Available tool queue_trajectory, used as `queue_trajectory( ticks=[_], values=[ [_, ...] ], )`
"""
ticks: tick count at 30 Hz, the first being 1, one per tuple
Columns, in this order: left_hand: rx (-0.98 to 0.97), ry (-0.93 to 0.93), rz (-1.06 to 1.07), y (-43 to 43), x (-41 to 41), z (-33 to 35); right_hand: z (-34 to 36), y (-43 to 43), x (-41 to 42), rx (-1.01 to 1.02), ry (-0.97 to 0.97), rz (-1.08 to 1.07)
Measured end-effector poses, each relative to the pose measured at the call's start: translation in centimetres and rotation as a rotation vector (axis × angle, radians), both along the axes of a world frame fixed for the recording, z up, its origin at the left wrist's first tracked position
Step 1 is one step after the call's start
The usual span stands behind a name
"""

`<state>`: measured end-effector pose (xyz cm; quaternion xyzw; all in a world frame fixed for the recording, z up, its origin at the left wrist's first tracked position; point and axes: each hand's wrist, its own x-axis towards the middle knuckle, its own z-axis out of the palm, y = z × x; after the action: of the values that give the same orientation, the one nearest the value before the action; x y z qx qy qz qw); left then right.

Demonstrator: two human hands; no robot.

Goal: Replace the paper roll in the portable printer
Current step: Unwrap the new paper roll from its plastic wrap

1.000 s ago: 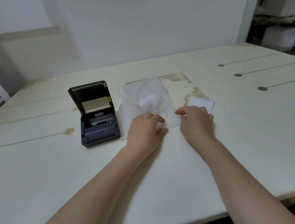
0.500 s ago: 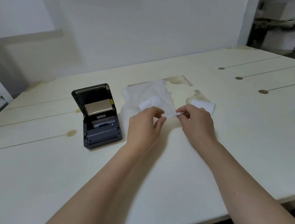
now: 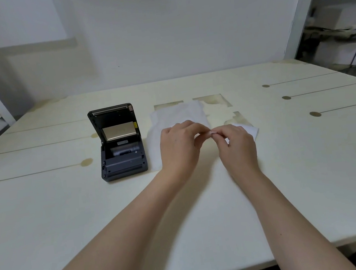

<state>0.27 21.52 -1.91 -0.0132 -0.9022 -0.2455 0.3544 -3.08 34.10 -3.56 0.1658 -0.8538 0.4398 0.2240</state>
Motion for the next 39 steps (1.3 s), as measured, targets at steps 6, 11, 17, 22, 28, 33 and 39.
queue_trajectory(
  ticks=[6,11,17,22,28,33,39],
  values=[
    [-0.038,-0.096,0.178,-1.7,0.8,-0.8,-0.6,0.5,-0.8,-0.14,-0.076,-0.251],
    [0.02,-0.15,0.335,-4.8,3.0,-2.1,-0.2,0.6,-0.6,-0.239,-0.204,-0.35],
    [0.001,-0.174,0.416,-5.9,4.5,-2.0,-0.1,0.8,-0.1,-0.278,-0.272,-0.374],
    [0.086,-0.205,0.287,-5.4,4.5,-0.9,0.3,0.7,-0.1,-0.392,-0.223,-0.311],
    [0.078,-0.213,0.088,-5.1,2.3,0.1,-0.9,-0.4,-0.4,-0.216,-0.111,-0.252],
    [-0.006,-0.39,0.005,-3.8,-1.1,0.1,-0.8,-0.7,-0.2,-0.076,-0.064,-0.202],
    [0.059,-0.407,0.053,-3.8,-3.1,-0.4,-0.1,0.2,-0.2,0.034,-0.103,-0.114]
  ],
)
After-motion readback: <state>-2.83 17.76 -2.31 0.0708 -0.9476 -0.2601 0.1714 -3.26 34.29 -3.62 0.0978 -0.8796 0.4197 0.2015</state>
